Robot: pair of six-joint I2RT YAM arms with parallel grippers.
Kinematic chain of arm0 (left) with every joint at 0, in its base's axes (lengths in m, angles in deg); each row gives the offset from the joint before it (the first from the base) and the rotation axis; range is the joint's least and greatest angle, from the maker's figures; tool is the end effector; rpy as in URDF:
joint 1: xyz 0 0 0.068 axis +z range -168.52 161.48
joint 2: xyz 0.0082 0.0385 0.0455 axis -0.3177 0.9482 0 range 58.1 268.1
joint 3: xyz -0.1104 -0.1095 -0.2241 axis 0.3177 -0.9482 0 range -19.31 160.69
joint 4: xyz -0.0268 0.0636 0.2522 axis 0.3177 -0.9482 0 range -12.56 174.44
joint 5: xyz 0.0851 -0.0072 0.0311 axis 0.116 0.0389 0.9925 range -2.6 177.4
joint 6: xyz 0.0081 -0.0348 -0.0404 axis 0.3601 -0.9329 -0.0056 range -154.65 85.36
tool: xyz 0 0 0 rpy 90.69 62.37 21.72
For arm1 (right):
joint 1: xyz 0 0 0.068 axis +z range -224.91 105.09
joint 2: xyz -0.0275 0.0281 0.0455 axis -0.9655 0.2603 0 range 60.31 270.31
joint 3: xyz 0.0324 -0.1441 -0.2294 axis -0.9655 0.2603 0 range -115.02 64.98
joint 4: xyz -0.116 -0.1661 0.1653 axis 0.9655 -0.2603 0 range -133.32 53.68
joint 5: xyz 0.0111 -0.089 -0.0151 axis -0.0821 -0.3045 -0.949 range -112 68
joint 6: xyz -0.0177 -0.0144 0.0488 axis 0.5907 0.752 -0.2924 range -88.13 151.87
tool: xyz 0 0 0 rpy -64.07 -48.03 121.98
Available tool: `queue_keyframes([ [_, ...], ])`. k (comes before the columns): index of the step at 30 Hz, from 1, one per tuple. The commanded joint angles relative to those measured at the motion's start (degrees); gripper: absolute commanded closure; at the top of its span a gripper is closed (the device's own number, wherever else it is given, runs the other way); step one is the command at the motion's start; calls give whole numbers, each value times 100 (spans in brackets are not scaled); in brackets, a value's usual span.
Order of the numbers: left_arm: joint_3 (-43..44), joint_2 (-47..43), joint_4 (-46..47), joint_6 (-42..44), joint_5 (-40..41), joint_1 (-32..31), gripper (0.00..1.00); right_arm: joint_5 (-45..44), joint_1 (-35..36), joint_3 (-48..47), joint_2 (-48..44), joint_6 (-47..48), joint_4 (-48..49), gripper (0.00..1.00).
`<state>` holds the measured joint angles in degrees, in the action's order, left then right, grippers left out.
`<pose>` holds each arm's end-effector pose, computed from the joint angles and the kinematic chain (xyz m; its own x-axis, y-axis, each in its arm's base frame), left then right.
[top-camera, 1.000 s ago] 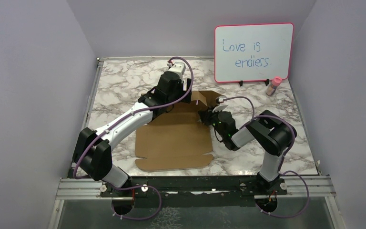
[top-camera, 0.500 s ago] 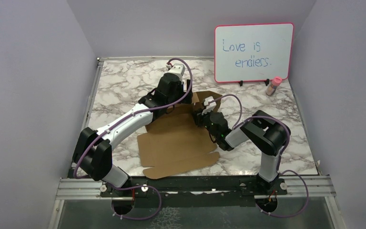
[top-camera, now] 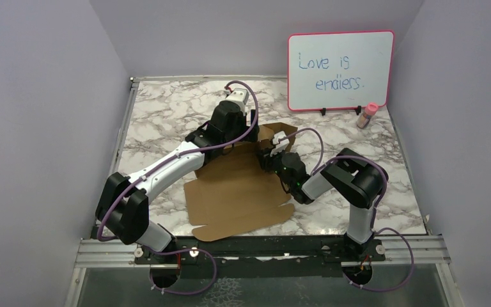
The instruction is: Fold the paper box
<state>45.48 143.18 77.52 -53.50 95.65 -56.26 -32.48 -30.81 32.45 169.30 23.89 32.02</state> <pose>0.2761 -0.2071 0.2979 -0.5053 -0.0133 -0.8628 0.3608 0.9050 -0.2253 0.2411 0.2246 0.1237 -0.1774 0.0183 -0.9840 -0.5355 0.8371 0.1121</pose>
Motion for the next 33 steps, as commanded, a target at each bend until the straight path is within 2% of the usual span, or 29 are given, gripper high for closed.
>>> queue_keyframes([
  [1, -106, -121, -314, 42, 111, -40, 16, 25, 55, 135, -39, -16, 345, 66],
  [6, 13, -250, -377, 159, 371, -41, 15, -131, 55, 410, -488, -26, 306, 61],
  [10, 221, -373, -472, 292, 557, -25, 13, -240, 55, 588, -962, -108, -141, 58],
  [15, 483, -500, -614, 381, 720, -14, 12, -211, 55, 750, -1700, -350, -1300, 52],
  [23, 490, -801, -843, 301, 709, -18, 11, -234, 53, 819, -3516, 117, -3195, 30],
  [28, 288, -1076, -936, 169, 621, -61, 11, -103, -65, 345, -4421, 640, -4391, 18],
  [33, 230, -1266, -1139, 21, 589, -235, 11, 346, -238, -510, -4630, 1173, -5589, 13],
])
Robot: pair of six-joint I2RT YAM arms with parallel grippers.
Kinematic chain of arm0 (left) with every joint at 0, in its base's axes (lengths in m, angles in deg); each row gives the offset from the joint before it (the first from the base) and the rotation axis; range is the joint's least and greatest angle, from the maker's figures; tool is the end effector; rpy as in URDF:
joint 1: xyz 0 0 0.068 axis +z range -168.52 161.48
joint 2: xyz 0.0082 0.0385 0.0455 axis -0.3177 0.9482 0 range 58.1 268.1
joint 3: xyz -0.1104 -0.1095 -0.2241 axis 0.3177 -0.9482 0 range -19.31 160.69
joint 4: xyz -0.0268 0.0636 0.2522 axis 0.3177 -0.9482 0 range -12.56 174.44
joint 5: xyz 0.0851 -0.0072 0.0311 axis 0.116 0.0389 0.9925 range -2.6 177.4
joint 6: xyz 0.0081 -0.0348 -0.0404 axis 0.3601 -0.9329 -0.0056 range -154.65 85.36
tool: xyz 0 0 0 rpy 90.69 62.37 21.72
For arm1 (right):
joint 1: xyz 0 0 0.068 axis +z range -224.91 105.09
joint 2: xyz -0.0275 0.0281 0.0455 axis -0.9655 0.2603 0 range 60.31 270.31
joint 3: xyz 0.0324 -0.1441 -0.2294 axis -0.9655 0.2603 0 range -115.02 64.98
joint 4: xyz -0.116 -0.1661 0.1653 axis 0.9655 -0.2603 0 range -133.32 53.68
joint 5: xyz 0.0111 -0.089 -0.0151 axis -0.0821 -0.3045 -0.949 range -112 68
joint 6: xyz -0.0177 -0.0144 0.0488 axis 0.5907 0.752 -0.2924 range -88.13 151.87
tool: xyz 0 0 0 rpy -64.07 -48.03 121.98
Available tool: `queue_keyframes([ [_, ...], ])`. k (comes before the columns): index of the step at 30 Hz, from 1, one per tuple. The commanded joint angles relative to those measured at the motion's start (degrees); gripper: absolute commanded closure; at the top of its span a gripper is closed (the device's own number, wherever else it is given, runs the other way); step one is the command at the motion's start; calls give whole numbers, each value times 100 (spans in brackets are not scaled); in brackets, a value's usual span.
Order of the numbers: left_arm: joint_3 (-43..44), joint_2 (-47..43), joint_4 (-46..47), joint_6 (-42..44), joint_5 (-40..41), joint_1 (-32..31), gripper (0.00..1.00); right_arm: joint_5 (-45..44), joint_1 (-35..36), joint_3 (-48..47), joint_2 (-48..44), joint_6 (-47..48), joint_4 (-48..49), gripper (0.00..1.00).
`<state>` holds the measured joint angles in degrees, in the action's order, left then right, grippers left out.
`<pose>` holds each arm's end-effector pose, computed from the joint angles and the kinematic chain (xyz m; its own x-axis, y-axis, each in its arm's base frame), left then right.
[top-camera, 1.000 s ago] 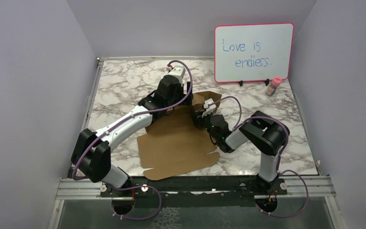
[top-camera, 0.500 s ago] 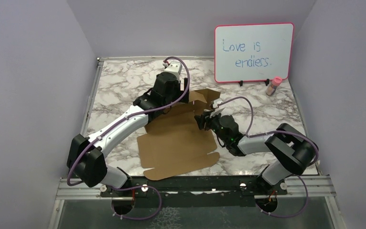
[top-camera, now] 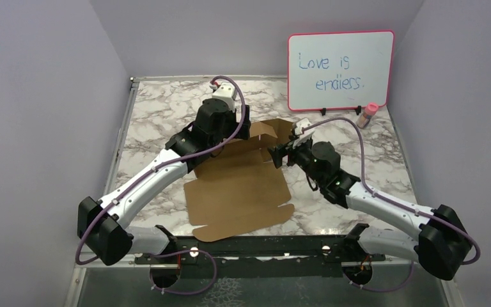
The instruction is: Fold the paper box
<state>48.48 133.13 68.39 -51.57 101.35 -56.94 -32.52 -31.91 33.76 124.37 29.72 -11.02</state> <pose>0.2421 -0.1809 0.3542 -0.4214 -0.0264 -0.9065 0.3207 0.9307 -0.1761 0.1879 0.1664 0.2542 -0.1160 -0.0576 -0.9916 -0.5341 0.8453 0.0133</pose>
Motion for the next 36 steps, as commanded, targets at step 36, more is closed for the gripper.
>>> queue_keyframes([
  [36, -2393, -383, 981, -1427, 879, -2109, 13, 3776, -1813, -5135, 3289, 4565, -5099, 36],
])
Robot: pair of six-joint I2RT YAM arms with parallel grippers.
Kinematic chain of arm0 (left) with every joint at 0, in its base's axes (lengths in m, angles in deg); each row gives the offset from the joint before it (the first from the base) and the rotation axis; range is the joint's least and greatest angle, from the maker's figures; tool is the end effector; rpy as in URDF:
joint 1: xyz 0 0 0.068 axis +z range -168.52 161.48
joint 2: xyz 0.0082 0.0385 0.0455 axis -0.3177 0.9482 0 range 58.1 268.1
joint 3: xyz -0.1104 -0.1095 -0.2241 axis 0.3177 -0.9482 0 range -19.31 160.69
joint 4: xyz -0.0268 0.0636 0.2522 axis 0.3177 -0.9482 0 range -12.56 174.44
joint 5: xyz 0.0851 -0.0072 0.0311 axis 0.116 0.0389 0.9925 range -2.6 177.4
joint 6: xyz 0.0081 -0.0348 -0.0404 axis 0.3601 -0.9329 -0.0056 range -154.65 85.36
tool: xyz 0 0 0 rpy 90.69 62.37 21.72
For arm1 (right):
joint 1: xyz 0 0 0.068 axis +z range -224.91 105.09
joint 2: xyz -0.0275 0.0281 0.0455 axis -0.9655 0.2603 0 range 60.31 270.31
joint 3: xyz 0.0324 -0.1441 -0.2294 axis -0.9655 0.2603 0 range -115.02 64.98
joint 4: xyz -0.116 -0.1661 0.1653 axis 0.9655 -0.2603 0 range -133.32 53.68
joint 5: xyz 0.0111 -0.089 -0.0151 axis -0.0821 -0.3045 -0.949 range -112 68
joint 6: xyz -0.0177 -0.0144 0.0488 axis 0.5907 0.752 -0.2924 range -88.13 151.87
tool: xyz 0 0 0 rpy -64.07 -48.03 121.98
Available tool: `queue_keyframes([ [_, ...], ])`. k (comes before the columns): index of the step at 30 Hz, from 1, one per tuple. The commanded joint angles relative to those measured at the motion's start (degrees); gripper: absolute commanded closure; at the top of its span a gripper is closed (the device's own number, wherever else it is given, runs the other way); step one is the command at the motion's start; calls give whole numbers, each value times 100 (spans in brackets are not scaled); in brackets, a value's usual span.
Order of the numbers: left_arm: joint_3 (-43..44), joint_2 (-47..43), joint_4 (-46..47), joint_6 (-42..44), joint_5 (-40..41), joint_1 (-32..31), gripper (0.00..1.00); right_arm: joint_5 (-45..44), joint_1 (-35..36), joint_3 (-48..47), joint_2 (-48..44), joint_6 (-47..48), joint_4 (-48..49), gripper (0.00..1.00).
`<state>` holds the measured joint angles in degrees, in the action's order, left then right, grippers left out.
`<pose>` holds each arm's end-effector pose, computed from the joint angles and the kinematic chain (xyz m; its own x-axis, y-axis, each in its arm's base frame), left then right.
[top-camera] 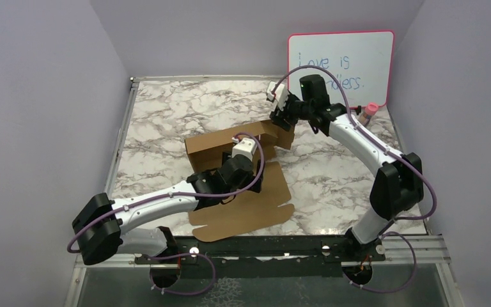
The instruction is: Fold the paper box
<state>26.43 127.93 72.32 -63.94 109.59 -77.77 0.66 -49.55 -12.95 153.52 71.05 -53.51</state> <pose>0.1463 -0.2195 0.2528 -0.5766 0.0830 -0.8128 0.4102 0.8898 -0.2001 0.3348 0.1738 0.3132 0.0593 -0.6170 -0.7847 -0.8405 0.3933 -0.3727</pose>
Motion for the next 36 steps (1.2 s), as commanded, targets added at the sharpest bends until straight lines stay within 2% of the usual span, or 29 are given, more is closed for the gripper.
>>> queue_keyframes([
  [1, -214, 182, 641, -190, 68, -26, 13, 551, -49, -570, 448, 448, -970, 37],
  [9, -553, 391, 1454, 67, 157, -26, 13, 965, -48, -824, 791, 424, -1257, 39],
  [16, -1254, 444, 2820, 330, 510, -26, 13, 1002, -45, -821, 842, 51, -1272, 50],
  [23, -1474, 1080, 3995, 687, 901, -26, 12, 914, -49, -650, 721, -514, -1243, 61],
  [29, -1632, 1586, 5127, 1061, 1090, -26, 12, 761, -49, -251, 385, -845, -1085, 65],
  [36, -1648, 2196, 6002, 1564, 1308, -26, 11, 636, -34, 26, 72, -1150, -988, 73],
])
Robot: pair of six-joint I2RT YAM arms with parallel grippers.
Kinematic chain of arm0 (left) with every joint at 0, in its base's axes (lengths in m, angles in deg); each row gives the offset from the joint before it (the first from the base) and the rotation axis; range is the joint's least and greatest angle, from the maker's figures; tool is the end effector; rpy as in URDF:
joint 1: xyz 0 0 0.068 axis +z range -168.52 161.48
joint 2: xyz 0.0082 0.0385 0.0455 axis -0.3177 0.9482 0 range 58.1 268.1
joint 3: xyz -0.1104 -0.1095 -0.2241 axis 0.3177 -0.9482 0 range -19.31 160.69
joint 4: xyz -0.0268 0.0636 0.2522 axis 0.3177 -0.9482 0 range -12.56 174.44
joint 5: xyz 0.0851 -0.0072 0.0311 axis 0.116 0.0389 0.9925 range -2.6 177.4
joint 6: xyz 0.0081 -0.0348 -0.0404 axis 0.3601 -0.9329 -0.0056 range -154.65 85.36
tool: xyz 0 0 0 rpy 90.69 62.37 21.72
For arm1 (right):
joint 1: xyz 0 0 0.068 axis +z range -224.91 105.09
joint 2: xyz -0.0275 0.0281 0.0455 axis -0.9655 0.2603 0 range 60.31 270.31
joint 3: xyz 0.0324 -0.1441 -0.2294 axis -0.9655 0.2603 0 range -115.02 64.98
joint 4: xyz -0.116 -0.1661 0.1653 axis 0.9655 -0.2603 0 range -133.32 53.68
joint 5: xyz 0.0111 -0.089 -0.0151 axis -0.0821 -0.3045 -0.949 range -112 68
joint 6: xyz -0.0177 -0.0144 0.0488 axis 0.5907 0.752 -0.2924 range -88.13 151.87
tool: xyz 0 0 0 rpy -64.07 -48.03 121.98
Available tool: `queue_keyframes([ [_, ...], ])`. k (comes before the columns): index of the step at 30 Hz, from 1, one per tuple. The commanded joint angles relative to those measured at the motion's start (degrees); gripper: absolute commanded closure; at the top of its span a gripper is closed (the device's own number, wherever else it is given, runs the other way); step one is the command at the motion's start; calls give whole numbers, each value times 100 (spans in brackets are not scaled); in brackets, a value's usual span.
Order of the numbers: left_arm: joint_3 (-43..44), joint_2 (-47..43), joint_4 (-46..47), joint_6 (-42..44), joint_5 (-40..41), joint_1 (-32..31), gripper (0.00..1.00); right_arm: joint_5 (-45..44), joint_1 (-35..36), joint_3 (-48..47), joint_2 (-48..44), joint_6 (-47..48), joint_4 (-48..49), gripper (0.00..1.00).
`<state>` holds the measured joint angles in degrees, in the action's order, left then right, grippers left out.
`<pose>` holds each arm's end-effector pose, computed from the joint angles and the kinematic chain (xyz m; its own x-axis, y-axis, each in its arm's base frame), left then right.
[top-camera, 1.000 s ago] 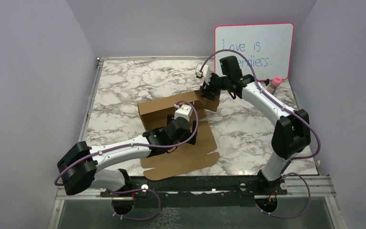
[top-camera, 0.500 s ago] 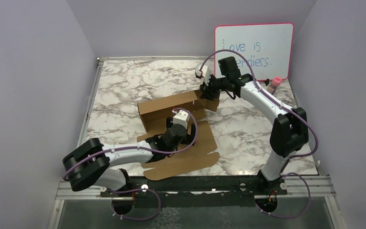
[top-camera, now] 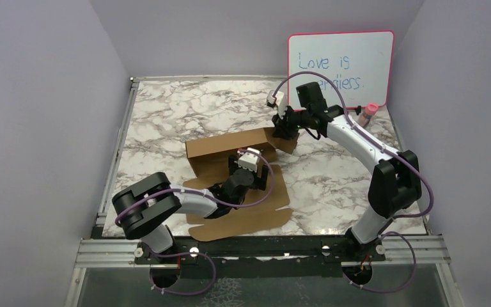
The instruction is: Fold the paper box
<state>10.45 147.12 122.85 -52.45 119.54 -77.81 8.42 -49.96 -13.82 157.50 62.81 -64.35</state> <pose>0.1643 -0.2393 0.1604 -0.3181 0.0284 -0.9476 0.3957 0.9123 -0.1054 0.3339 0.1752 0.2793 -0.2136 -0.5883 -0.7799 -0.9211 0.3873 -0.0399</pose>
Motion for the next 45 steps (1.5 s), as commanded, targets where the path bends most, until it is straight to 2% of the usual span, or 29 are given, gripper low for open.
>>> queue_keyframes([
  [1, -37, 347, 1046, 476, 323, -22, 11, -159, 10, 130, -359, -372, 96, 74],
  [18, 331, 1449, 2124, 1090, 415, -60, 10, -827, 315, 181, -552, -931, 58, 77],
  [36, 960, 2628, 2829, 1392, 772, -215, 8, -857, 326, 278, -585, -1044, 228, 76],
  [41, 1051, 2693, 2865, 1380, 1512, -215, 14, -890, 322, 295, -569, -1033, 228, 76],
  [45, 879, 2693, 3272, 1381, 1743, -215, 21, -923, 326, 339, -569, -1030, 245, 76],
])
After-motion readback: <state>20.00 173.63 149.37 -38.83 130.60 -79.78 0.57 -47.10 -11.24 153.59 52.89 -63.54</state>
